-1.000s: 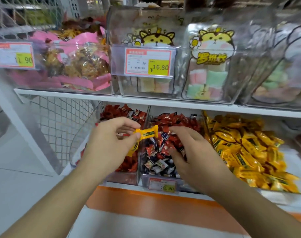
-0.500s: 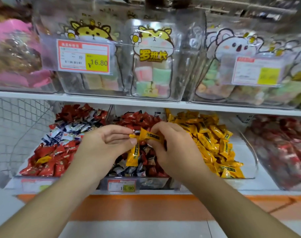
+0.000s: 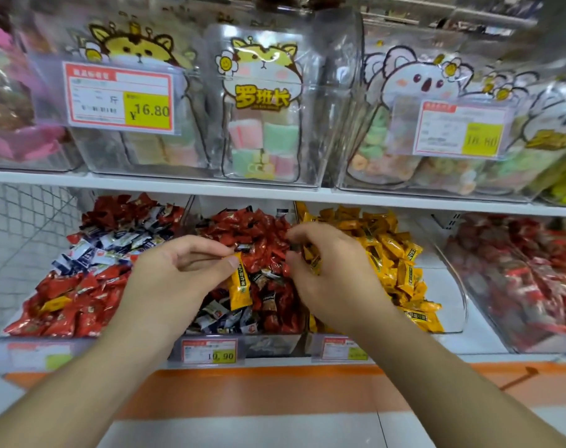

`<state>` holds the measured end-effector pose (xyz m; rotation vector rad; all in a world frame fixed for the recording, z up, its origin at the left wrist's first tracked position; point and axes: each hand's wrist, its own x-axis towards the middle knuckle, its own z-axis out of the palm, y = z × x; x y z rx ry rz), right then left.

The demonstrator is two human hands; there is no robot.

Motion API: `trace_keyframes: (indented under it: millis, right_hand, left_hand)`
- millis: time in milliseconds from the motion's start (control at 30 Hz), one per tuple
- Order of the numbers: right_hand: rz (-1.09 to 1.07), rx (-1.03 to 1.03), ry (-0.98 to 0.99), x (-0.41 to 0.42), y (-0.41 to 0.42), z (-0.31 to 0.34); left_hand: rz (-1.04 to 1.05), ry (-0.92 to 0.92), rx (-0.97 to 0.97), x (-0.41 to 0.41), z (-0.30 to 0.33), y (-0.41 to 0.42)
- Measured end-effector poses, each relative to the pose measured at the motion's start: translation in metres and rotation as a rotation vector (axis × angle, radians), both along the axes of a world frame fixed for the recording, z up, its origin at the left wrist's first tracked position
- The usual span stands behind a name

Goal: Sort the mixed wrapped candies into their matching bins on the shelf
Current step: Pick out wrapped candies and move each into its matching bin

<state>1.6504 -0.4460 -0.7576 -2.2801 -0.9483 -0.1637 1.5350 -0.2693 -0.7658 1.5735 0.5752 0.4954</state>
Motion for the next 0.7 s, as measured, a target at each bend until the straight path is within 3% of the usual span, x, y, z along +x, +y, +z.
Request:
trace_keyframes:
  millis: [133,367,467,600,700]
  right_hand:
    - [0.147,0.056,0.230,-0.023,0.015,-0.004]
    - [0.067,0.172,0.163,-0.019,0.008,-0.005]
    - [-0.086,0.080,0.025,-0.002,-0.004,-0.002]
    - [-0.440,-0.162,-0.115,0.036,-0.029,0.002]
    - [-0.524,-0.297,-0.124,0.040,-0.033,0.006]
  left_hand:
    - [0.029,-0.065,-0.030,0.003,-0.004,-0.007]
    - [-0.040,-0.108,-0.099,0.002,-0.002,-0.015]
    - [-0.083,-0.052,-0.083,-0.001,0.002,-0.015]
    - [-0.116,0.049,0.130,-0.006,0.003,-0.011]
    - [-0.148,0.057,0.193,-0.011,0.003,-0.003]
